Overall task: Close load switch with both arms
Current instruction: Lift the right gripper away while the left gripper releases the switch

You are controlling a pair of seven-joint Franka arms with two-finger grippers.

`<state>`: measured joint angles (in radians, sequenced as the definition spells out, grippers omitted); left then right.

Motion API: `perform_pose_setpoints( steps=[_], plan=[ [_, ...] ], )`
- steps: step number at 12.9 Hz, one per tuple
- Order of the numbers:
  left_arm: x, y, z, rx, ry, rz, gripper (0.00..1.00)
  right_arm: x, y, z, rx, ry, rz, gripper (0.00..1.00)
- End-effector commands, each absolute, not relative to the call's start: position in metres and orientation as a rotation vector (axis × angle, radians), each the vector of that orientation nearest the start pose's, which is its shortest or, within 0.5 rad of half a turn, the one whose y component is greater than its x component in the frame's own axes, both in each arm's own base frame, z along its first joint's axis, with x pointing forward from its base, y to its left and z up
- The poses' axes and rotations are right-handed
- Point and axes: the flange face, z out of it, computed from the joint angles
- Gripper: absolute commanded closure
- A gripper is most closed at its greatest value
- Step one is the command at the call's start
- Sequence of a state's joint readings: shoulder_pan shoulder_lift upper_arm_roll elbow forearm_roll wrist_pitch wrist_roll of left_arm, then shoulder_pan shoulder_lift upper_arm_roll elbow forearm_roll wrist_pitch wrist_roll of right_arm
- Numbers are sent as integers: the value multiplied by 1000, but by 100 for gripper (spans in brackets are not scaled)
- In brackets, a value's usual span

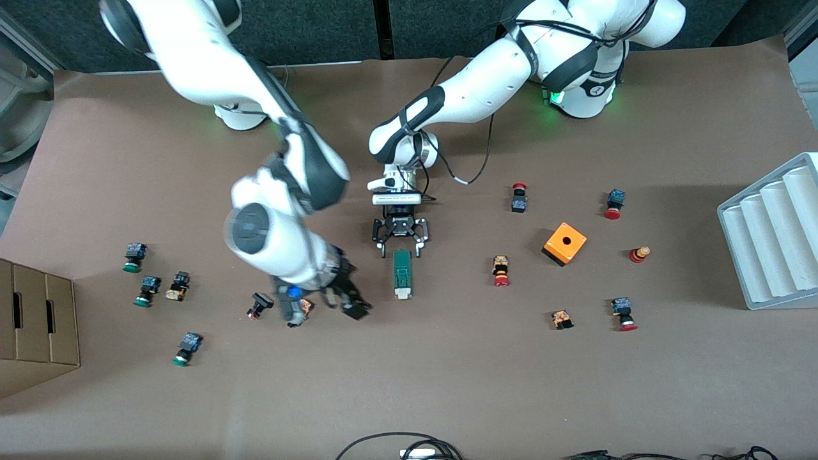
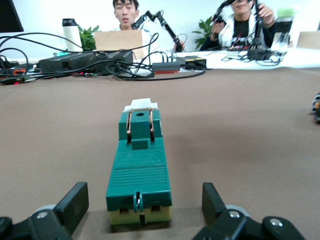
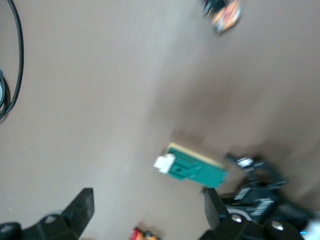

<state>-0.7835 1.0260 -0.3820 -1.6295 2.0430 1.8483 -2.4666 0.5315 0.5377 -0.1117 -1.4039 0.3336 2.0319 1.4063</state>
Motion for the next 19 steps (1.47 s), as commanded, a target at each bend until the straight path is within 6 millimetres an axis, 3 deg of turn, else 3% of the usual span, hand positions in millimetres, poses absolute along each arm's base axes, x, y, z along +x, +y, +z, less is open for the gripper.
perform_pose_setpoints(
  steps=[1, 4, 6, 9, 12, 15, 19],
  plan=[
    [348, -571, 72, -2480, 66, -1799, 0, 607, 241, 481, -2634, 1279, 286, 0],
    [344, -582, 102, -2505, 132, -1647, 0, 580, 163, 548, -2764, 976, 280, 0],
    [348, -587, 133, -2531, 191, -1502, 0, 564, 117, 572, -2835, 759, 264, 0],
    [361, -589, 175, -2550, 268, -1313, 0, 542, 42, 591, -2918, 453, 198, 0],
    [370, -606, 228, -2605, 275, -1105, 0, 532, -19, 595, -3001, 232, 171, 0],
    [376, -603, 272, -2622, 395, -942, 0, 531, -57, 596, -3061, 17, 132, 0],
    [379, -597, 319, -2637, 505, -799, 0, 532, -65, 601, -3122, -44, 128, 0]
  ],
)
